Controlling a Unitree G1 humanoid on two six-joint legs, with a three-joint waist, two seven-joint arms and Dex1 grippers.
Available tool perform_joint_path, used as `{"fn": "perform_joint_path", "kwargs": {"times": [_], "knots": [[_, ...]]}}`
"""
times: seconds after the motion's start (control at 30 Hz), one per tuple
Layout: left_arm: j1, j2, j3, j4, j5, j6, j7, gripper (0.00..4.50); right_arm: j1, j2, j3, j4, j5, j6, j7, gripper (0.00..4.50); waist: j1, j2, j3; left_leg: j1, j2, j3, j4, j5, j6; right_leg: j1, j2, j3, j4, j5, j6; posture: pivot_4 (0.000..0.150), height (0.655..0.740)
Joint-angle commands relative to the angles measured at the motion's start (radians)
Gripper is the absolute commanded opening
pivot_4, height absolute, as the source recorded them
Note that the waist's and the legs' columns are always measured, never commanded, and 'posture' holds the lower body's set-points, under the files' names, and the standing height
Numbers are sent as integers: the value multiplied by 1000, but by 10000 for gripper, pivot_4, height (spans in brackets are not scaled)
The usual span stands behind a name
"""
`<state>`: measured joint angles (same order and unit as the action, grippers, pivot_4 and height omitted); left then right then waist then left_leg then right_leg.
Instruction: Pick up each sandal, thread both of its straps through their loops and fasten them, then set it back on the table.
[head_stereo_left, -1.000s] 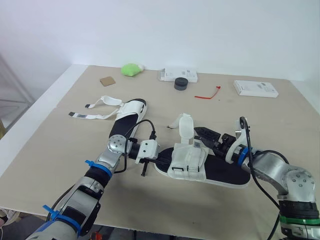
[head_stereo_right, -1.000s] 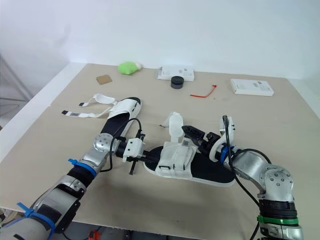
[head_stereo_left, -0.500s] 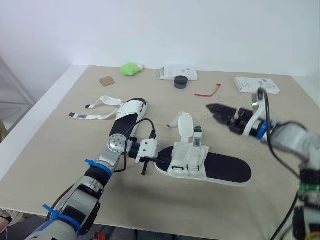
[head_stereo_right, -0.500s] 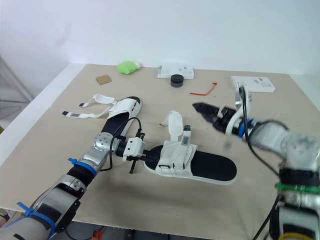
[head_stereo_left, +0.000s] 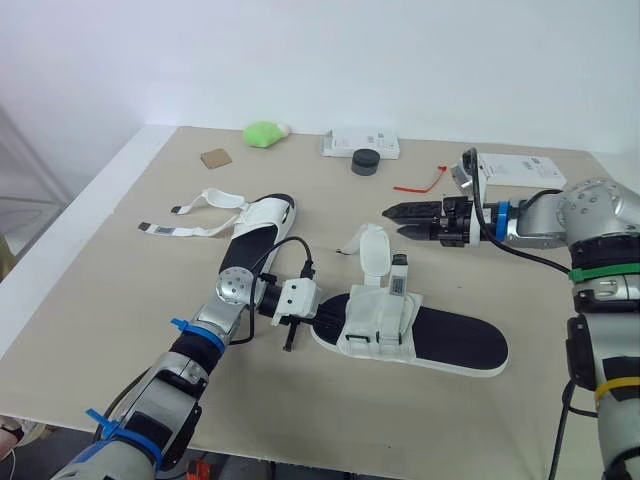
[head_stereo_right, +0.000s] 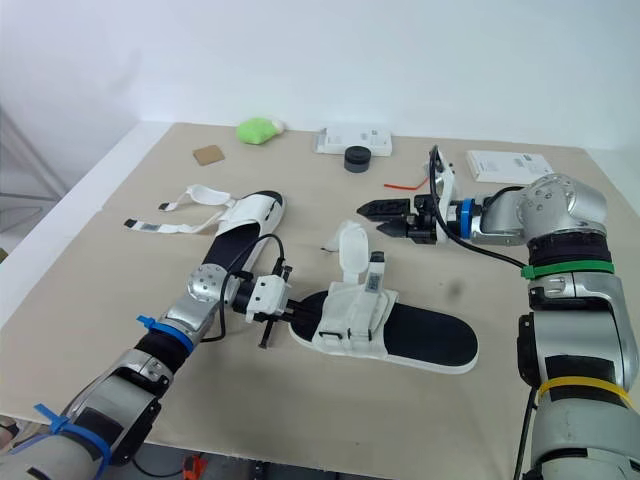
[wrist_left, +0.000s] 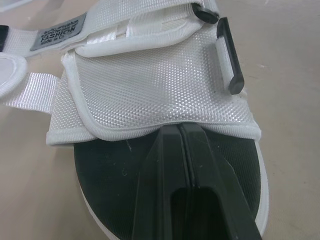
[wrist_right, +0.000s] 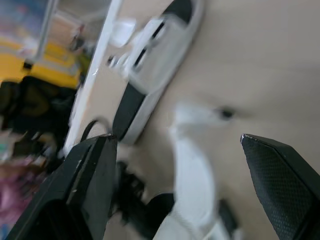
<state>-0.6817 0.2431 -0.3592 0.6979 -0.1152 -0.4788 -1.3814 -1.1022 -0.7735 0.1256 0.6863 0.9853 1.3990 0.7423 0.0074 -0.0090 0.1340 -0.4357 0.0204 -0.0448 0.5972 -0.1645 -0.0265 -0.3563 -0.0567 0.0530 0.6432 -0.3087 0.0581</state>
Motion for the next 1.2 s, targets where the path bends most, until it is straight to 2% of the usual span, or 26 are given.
{"fn": "perform_joint_path", "kwargs": {"times": [0.03,0.43,0.83,1.07,1.17,1.2], "knots": [[89,44,-89,110,139,67,11,0,-12,13,25,-57,-67,25,107,42472,0,1,0,0,0,0,0,0,0,0,0,0,0,0,0,1500,7400],[86,42,-93,111,139,70,23,0,-63,117,-2,35,-264,-52,216,42472,-1,0,0,0,-2,-1,2,0,0,0,2,0,0,0,8,1500,7400],[93,36,-98,114,143,63,26,0,-72,137,-11,4,-320,-32,328,42472,-1,1,0,0,-2,-1,3,0,0,0,2,1,0,1,9,1500,7400],[94,36,-99,115,144,62,26,0,-73,162,-44,8,-338,-62,325,42472,-1,1,0,0,-3,-1,3,0,0,0,2,1,1,2,9,1500,7400],[97,36,-100,112,143,62,26,0,-67,176,-81,4,-344,-83,311,34283,-1,1,0,1,-3,-1,3,1,0,0,2,1,1,2,9,1500,7400],[98,37,-100,111,143,62,25,0,-54,172,-85,-31,-336,-84,322,29389,-1,1,0,1,-3,-1,3,1,0,0,2,1,1,2,9,1500,7400]]}}
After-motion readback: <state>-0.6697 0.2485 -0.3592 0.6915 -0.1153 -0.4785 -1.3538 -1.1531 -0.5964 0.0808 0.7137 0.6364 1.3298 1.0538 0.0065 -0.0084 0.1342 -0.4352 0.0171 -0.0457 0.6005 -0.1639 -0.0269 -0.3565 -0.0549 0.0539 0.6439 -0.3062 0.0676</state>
